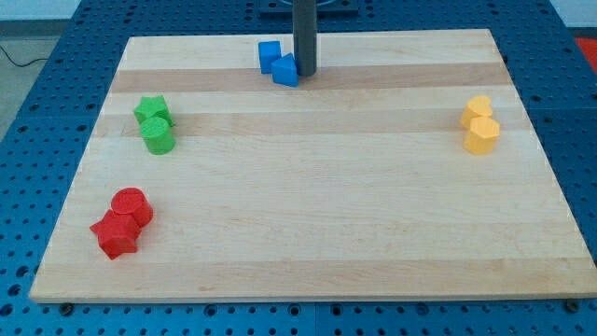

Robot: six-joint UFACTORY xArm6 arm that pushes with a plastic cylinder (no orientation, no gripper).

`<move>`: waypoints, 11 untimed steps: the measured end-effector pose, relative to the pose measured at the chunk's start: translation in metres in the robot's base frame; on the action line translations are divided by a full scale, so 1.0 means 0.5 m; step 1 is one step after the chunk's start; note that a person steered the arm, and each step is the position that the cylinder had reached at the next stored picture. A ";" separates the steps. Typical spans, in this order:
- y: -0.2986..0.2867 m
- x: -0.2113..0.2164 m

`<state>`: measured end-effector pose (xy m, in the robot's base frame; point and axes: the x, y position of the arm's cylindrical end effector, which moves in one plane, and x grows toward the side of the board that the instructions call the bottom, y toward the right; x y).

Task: Separate the blue cube from the blue triangle

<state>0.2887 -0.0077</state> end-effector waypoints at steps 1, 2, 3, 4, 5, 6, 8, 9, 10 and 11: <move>-0.034 0.017; -0.062 0.038; -0.066 0.103; -0.089 0.084; -0.090 0.030; -0.090 0.014; -0.088 0.007; -0.065 -0.002; -0.087 -0.048; -0.113 -0.076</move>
<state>0.2508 -0.0643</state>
